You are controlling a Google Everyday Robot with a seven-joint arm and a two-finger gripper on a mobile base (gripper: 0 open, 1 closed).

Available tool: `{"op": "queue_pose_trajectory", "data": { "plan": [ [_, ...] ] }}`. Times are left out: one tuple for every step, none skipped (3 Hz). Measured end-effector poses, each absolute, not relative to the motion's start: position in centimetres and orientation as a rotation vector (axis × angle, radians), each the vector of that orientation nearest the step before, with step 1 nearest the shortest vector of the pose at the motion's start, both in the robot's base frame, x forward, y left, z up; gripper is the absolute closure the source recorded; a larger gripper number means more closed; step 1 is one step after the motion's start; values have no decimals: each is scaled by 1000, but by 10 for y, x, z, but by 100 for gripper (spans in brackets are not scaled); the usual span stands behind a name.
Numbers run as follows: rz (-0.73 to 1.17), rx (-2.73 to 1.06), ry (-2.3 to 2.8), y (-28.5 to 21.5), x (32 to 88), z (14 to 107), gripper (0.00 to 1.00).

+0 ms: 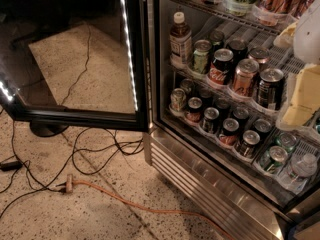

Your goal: Pick blue plastic bottle from top shelf of fridge

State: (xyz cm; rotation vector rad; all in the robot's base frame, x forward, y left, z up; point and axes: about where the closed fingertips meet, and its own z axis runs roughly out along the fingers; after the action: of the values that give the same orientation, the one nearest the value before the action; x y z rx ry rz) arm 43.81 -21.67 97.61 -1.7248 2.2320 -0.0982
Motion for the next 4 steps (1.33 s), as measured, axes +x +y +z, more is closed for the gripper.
{"op": "queue_pose_trajectory", "data": {
  "plan": [
    [-98,-1725,2232,-217,438,976,0],
    [-64,-1691,2227,-213,441,966,0],
    [-8,-1643,2196,-204,446,952,0],
    [35,-1606,2135,-188,447,944,0]
  ]
}}
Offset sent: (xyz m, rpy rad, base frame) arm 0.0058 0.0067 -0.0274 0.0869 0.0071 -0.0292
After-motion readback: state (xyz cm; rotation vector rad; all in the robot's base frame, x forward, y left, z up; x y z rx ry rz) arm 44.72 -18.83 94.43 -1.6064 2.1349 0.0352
